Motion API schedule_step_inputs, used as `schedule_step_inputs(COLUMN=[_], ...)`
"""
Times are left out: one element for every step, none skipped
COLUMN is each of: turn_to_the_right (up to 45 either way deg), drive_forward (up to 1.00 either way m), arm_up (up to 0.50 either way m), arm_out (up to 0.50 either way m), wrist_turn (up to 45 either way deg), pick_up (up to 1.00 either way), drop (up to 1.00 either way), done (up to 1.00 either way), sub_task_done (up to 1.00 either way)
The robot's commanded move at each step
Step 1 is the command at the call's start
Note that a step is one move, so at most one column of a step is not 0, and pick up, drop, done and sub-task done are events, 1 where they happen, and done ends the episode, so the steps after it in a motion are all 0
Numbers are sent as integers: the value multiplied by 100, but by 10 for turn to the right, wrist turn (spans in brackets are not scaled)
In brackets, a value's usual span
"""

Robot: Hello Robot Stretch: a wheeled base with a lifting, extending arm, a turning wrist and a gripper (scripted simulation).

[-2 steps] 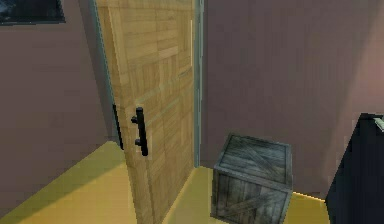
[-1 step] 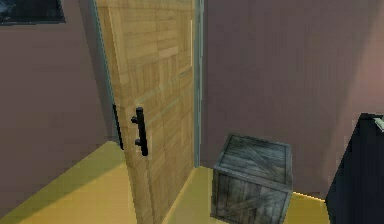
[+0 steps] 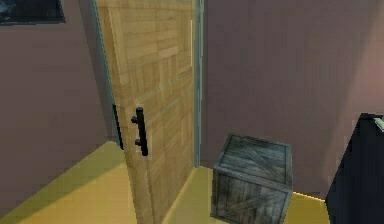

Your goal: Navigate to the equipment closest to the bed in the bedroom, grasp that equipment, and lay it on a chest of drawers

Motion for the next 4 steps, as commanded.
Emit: schedule_step_inputs(turn_to_the_right=[0, 0, -450, -300], drive_forward=[0, 0, 0, 0], arm_up=[0, 0, 0, 0], arm_out=[0, -44, 0, 0], wrist_turn=[-30, 0, 0, 0], pick_up=[0, 0, 0, 0], drop=[0, 0, 0, 0], done=[0, 0, 0, 0], sub_task_done=[0, 0, 0, 0])
